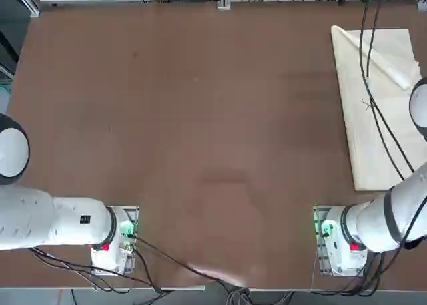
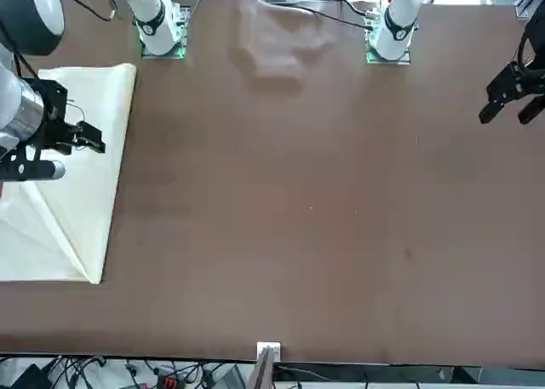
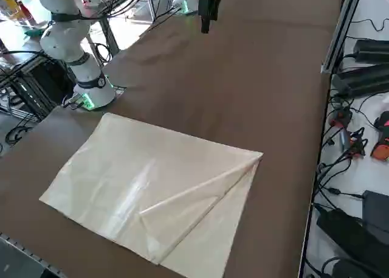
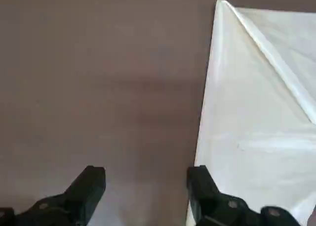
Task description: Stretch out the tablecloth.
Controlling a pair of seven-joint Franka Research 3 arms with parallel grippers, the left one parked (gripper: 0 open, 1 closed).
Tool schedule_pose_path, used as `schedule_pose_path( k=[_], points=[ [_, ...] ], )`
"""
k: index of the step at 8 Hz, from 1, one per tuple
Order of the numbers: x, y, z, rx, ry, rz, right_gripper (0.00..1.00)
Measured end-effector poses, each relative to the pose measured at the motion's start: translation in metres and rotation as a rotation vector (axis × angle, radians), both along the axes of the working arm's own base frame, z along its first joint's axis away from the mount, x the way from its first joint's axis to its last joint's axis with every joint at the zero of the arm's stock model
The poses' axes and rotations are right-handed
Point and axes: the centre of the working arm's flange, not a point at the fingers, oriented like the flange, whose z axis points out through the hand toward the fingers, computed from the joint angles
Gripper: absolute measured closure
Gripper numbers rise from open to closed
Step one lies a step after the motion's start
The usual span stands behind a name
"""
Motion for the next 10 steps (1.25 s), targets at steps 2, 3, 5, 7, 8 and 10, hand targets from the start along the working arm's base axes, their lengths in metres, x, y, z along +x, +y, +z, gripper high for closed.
schedule_pose_path(
  k=[2,3,5,7,8,10],
  points=[
    [0.000,0.000,0.000,0.000,0.000,0.000,0.00],
    [0.000,0.000,0.000,0.000,0.000,0.000,0.00],
    [0.001,-0.003,-0.003,-0.002,0.005,-0.004,0.00],
    [0.004,-0.020,-0.015,-0.004,0.028,0.006,0.00],
    [0.006,-0.053,-0.025,0.008,0.040,0.046,0.00],
    [0.002,-0.165,-0.054,0.046,0.035,0.141,0.00]
  ],
)
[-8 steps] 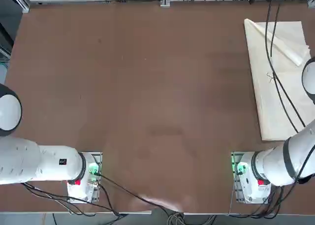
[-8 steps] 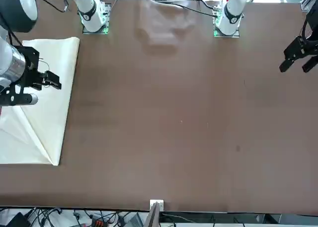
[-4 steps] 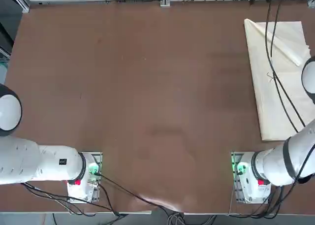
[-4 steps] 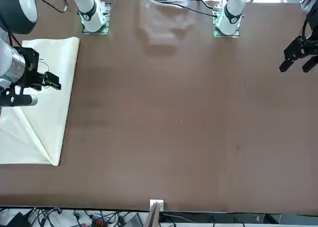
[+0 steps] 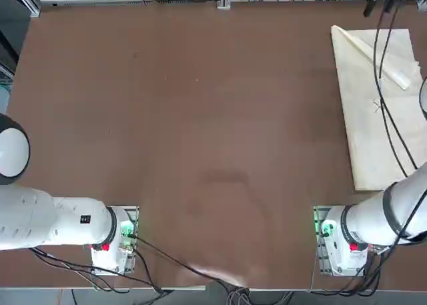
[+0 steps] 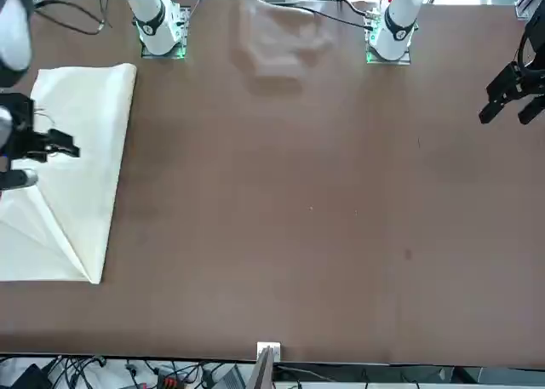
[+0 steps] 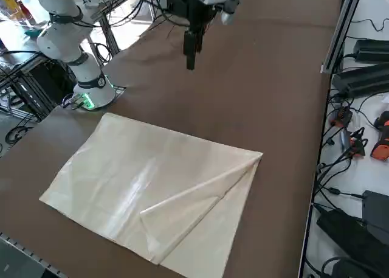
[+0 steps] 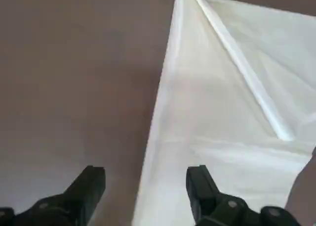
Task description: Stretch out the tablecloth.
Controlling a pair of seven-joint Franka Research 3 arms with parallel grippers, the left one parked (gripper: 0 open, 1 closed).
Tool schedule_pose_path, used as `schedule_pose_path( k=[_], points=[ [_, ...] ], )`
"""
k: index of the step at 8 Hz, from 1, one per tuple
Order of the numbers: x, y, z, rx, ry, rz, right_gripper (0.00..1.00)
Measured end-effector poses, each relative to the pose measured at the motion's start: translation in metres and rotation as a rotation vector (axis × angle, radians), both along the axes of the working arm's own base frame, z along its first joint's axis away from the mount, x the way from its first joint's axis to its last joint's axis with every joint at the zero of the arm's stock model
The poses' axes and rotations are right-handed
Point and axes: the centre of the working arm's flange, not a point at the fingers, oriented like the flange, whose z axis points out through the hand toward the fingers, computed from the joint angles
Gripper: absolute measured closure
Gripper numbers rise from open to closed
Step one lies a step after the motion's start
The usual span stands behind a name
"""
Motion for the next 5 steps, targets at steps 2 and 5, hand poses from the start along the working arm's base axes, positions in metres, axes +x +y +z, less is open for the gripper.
schedule_pose_path(
  k=[2,5],
  points=[
    [-0.018,-0.109,-0.040,0.016,-0.067,0.146,0.00],
    [-0.050,-0.204,-0.122,-0.057,-0.184,0.403,0.00]
  ],
)
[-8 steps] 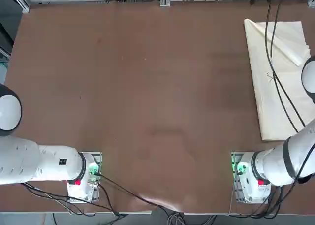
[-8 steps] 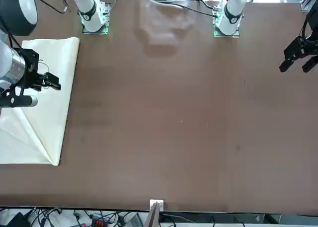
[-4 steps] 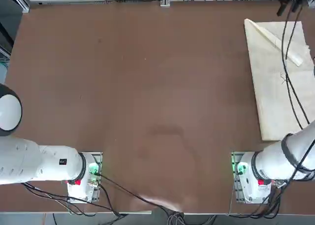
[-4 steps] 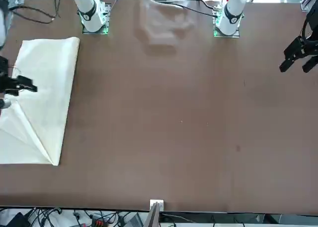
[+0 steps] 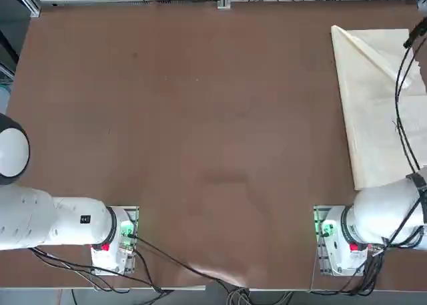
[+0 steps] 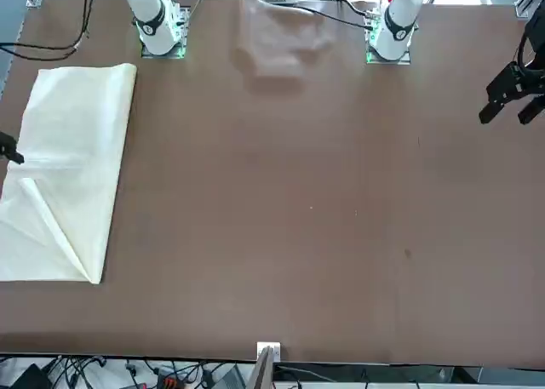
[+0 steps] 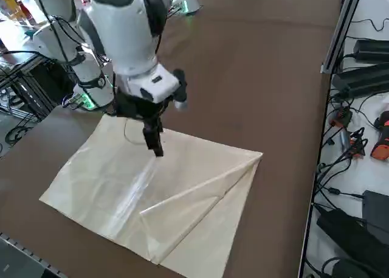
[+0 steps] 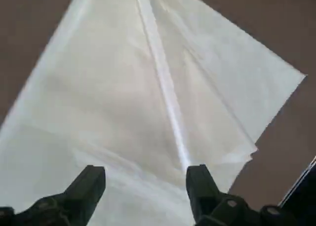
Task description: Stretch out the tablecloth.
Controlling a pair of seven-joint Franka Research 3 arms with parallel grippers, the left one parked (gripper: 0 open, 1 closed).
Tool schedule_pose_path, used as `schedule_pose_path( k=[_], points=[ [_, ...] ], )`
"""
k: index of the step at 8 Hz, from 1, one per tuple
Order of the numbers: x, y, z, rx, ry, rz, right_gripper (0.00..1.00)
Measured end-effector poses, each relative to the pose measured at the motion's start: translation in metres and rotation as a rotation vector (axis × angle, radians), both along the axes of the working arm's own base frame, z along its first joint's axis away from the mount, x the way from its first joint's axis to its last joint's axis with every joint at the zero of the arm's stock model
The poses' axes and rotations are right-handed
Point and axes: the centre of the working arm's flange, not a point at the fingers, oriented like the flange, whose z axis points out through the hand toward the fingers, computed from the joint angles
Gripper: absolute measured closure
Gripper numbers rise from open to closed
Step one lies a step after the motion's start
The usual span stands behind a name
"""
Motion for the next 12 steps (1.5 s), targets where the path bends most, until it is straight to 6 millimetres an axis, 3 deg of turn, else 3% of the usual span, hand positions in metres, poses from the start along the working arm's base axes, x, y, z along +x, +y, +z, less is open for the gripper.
schedule_pose_path(
  k=[4,7,9,12],
  points=[
    [-0.028,-0.055,-0.097,-0.092,-0.064,0.266,0.00],
    [-0.034,-0.070,-0.145,-0.087,-0.088,0.348,0.00],
    [-0.041,-0.078,-0.164,-0.092,-0.077,0.350,0.00],
    [-0.050,-0.095,-0.168,-0.131,-0.087,0.361,0.00]
  ],
)
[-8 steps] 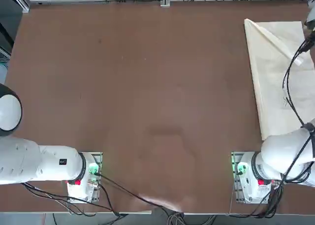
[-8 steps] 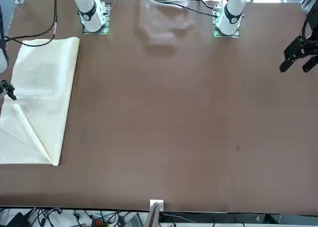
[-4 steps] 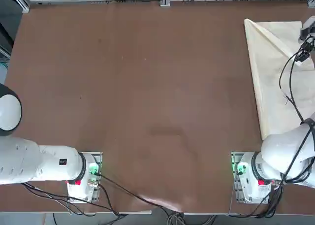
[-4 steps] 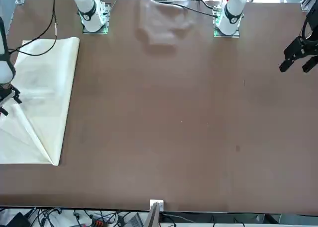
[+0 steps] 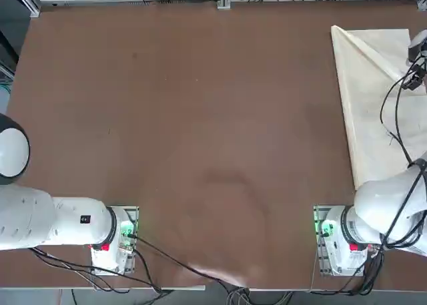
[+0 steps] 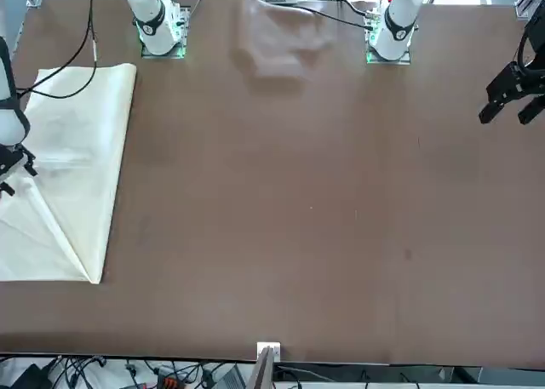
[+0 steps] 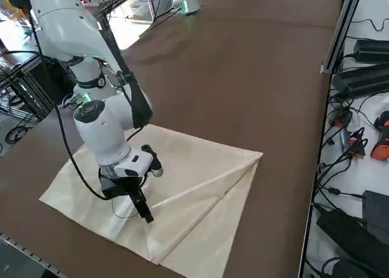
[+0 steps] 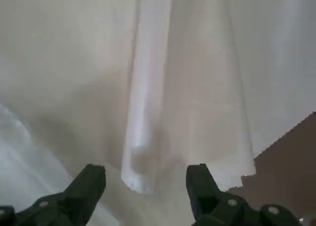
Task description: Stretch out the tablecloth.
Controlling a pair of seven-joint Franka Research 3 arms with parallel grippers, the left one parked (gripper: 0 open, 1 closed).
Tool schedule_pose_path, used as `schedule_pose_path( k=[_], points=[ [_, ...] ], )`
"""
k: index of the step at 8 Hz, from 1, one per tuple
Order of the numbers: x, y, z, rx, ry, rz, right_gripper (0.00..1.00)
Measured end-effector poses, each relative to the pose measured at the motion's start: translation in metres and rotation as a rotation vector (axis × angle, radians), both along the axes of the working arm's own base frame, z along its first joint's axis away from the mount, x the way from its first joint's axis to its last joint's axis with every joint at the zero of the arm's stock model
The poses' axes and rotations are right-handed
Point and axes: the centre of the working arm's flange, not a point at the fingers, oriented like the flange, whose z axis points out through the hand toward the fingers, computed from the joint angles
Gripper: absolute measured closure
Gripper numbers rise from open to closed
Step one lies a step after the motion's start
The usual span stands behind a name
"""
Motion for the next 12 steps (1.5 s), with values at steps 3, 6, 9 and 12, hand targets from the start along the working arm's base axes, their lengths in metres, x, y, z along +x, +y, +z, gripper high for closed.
schedule_pose_path(
  k=[3,6,9,12],
  points=[
    [0.001,-0.002,-0.010,0.009,-0.002,0.027,0.00],
    [-0.002,-0.009,-0.033,0.063,-0.024,0.048,0.00],
    [0.006,-0.014,-0.030,0.056,-0.044,0.052,0.01],
    [0.010,-0.015,-0.026,0.051,-0.053,0.055,0.18]
  ],
)
